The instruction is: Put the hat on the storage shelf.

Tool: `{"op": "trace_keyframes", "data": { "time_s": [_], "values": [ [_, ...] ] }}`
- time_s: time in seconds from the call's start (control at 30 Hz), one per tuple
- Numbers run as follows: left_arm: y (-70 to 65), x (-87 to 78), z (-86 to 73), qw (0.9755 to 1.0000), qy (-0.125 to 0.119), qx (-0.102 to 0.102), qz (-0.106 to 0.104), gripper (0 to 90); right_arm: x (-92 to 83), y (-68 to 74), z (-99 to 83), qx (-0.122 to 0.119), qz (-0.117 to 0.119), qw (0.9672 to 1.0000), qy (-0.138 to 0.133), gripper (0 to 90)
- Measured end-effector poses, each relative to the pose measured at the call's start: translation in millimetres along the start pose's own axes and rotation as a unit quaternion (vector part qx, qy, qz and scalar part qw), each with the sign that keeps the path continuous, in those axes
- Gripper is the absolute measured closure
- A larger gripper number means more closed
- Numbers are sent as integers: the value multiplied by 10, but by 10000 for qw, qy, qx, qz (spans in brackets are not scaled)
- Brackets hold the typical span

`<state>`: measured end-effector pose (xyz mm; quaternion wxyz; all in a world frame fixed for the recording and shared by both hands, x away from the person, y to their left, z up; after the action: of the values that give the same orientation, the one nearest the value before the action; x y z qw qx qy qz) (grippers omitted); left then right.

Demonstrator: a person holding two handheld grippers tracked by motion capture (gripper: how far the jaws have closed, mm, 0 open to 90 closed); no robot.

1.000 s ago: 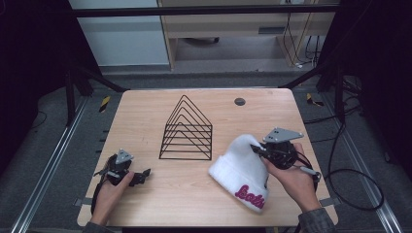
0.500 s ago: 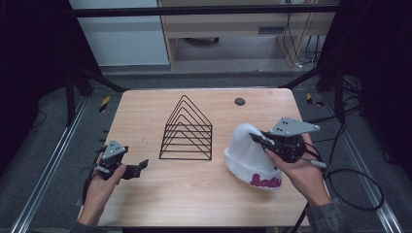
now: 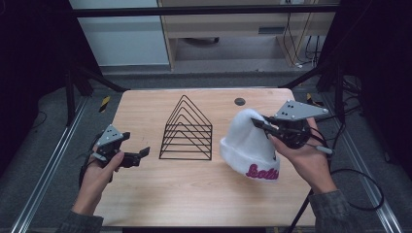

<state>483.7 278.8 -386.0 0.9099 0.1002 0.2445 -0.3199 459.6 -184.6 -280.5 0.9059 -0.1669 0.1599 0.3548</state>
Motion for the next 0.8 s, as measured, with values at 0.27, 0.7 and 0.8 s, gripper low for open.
{"op": "trace_keyframes", "data": {
  "time_s": [0.27, 0.7, 0.8],
  "values": [
    [-126, -12, 317, 9991, -35, 337, -267, 39, 16, -92, 173, 39, -134, 9997, -198, 832],
    [-37, 3, 812, 9977, -262, 408, -481, 45, 59, -266, 567, 92, -285, 9978, -596, 832],
    [-55, 24, 855, 9968, -366, 426, -561, 46, 72, -248, 656, 83, -307, 9972, -682, 832]
  ]
}}
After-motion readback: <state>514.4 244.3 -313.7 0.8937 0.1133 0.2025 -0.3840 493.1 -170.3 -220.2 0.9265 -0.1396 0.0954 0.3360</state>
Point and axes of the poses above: each handheld gripper's, and its own axes: x roughly forward along the jaws, z roughly out of its top, y roughly to its left, the point moved 1 cm from there along x, roughly forward along the jaws, and after that the axes turned 1 degree about y, right-handed, at the moved point
